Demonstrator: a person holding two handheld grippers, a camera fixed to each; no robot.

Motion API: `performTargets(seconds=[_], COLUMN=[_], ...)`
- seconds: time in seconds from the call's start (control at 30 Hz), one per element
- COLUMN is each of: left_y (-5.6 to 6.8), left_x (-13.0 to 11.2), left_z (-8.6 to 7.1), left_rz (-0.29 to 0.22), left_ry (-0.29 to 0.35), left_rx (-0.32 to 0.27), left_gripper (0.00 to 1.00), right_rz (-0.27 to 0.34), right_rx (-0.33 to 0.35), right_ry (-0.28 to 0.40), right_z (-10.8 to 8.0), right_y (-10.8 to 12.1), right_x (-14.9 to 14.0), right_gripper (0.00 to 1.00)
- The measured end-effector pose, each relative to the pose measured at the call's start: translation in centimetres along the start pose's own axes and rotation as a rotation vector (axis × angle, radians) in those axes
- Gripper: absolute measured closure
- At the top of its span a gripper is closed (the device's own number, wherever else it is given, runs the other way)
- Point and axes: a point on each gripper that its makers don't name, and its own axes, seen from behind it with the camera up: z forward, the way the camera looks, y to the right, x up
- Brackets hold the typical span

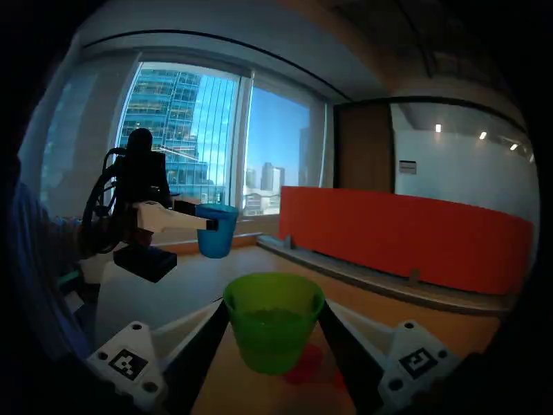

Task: Pour water

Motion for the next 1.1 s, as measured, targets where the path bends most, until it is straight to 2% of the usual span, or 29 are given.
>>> performTargets(seconds=[0.6,1.1], left_y=[0.6,2.2], left_x=[-6.7,-12.9], left_z=[0.0,-0.1], left_rz=[0.022,0.065], left_ry=[-0.15,-0.318], left_rx=[-0.046,-0.095], left_gripper=[0.13,0.13], right_rz=[-0.017,-0.006], right_rx=[0.05,0.063], right_ry=[-0.121,-0.223], right_z=[-0.3,-0.5], right_y=[-0.1,0.6], right_x=[-3.7,-7.3], right_gripper=[0.09,0.09])
